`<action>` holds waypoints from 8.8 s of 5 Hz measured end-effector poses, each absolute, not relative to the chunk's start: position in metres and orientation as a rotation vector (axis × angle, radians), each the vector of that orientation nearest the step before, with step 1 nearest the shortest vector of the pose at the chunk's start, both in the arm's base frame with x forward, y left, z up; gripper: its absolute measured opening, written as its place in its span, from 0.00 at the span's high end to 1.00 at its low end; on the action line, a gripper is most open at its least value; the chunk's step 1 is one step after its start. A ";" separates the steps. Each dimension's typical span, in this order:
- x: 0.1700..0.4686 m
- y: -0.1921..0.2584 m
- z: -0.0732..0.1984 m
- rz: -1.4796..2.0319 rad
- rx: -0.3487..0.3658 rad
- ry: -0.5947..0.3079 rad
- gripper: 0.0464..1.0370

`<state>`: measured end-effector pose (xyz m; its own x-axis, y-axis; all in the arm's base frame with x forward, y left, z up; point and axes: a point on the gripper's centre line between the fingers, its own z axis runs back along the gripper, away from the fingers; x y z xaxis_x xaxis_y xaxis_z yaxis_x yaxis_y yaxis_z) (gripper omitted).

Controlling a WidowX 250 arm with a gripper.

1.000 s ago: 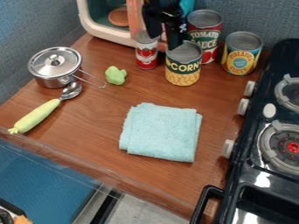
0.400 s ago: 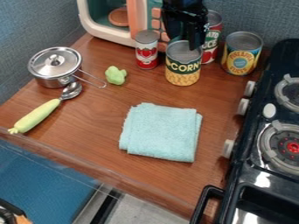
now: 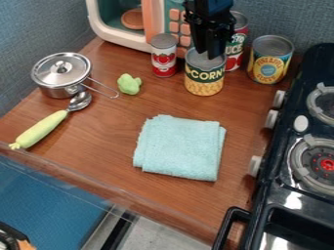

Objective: Slide the can of corn across the table and against the blue towel to the bottom right of the table

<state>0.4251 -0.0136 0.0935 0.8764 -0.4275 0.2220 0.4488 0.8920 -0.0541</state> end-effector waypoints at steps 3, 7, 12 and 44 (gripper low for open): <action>0.436 0.000 0.095 -0.429 -0.083 -0.224 1.00; 0.432 0.005 0.077 -0.425 -0.066 -0.192 1.00; 0.427 0.009 0.064 -0.406 -0.045 -0.181 1.00; 0.296 0.010 0.056 -0.467 -0.144 0.439 1.00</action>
<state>0.2960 0.0096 0.0560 0.8020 -0.4647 -0.3753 0.4037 0.8848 -0.2327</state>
